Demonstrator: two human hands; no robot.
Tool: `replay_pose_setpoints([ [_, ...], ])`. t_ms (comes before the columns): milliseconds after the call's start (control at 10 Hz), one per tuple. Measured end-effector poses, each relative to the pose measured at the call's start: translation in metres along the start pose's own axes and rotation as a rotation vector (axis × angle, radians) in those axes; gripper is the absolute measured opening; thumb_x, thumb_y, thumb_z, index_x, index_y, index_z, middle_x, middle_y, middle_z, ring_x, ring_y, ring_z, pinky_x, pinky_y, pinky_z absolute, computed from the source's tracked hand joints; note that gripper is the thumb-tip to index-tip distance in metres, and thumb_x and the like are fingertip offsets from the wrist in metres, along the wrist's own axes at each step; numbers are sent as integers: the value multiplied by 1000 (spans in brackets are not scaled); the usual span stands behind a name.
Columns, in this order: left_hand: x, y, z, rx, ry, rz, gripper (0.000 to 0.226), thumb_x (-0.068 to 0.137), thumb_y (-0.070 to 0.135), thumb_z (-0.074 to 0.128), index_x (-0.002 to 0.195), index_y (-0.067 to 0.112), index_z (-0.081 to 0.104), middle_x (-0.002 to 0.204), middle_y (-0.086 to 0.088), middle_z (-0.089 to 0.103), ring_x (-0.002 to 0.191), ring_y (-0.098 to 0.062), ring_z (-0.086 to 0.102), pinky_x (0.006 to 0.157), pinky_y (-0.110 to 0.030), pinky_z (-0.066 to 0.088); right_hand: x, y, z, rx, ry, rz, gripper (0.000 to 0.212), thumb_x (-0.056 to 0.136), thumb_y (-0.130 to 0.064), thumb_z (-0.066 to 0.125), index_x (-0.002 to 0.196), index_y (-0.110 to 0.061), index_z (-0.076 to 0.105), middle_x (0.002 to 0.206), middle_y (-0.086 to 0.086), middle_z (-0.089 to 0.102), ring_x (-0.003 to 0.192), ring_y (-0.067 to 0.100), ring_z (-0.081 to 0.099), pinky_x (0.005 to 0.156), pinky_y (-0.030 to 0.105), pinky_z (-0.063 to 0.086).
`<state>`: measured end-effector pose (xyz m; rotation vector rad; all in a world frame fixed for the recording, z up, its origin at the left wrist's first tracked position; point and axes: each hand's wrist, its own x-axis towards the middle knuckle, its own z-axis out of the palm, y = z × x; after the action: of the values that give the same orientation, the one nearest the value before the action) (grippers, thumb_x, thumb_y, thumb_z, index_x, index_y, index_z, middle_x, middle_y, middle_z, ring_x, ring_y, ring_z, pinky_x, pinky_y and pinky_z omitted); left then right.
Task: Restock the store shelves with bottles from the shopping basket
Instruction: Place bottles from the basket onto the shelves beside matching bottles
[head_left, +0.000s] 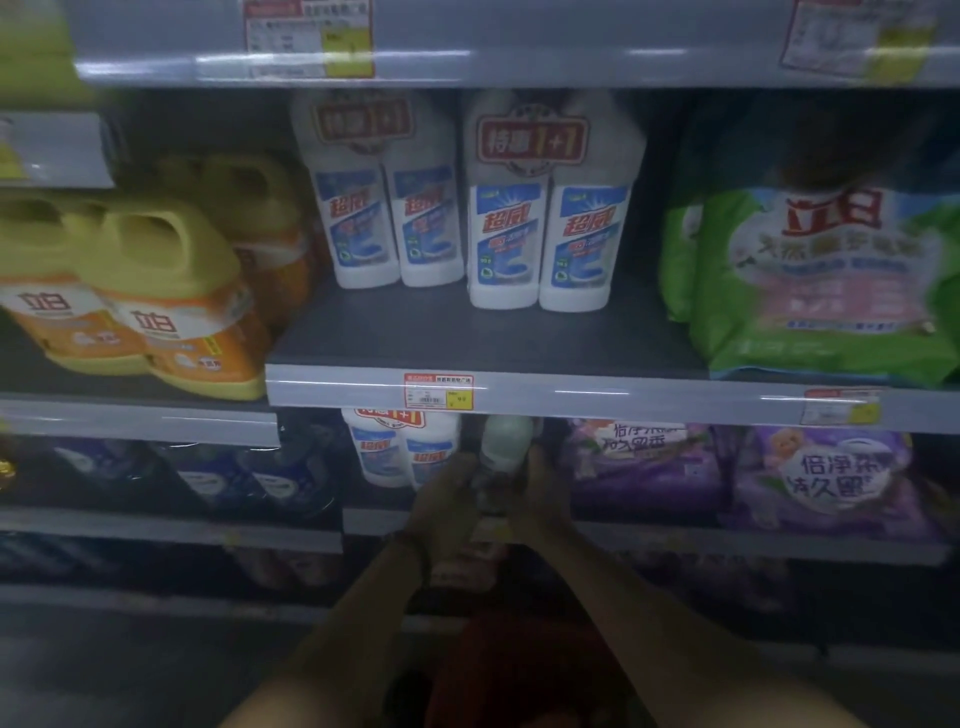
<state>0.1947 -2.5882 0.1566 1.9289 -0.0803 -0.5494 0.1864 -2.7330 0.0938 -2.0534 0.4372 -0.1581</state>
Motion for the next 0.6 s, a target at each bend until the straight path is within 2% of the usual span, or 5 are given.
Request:
replay_pose_setpoints([
  [100, -7, -2, -6, 102, 67, 233, 22, 105, 12, 58, 105, 31, 67, 107, 9, 73, 105, -14, 73, 93, -39, 61, -17, -1, -8, 77, 21, -32, 51, 81, -48, 85, 123, -32, 59, 110, -10, 76, 101, 7, 75, 86, 38, 66],
  [200, -15, -5, -8, 132, 41, 178, 20, 100, 14, 62, 103, 31, 72, 112, 3, 74, 113, -26, 70, 105, -52, 56, -37, -2, -18, 133, 17, -52, 48, 83, -51, 81, 121, -32, 60, 109, -8, 77, 100, 7, 75, 84, 43, 66],
  [300, -38, -3, -10, 57, -7, 242, 18, 100, 22, 62, 102, 23, 80, 108, 1, 80, 107, -25, 74, 100, -57, 58, -63, -3, -36, 185, -23, -73, 48, 80, -58, 81, 117, -33, 61, 107, -7, 78, 98, 8, 77, 83, 45, 67],
  [500, -97, 27, -7, -132, -97, 150, 22, 102, 2, 64, 121, 12, 70, 116, -16, 76, 95, -19, 80, 82, -33, 66, -115, 0, -78, 201, -52, 10, 41, 74, -44, 92, 106, -28, 72, 99, -2, 81, 91, 16, 79, 88, 55, 63],
  [600, -110, 32, -7, -17, -117, 135, 25, 92, 32, 75, 116, 37, 73, 122, -7, 77, 109, -29, 77, 99, -56, 61, -138, -4, -101, 203, -74, 12, 46, 69, -50, 92, 101, -22, 74, 97, 4, 80, 90, 25, 78, 86, 58, 62],
])
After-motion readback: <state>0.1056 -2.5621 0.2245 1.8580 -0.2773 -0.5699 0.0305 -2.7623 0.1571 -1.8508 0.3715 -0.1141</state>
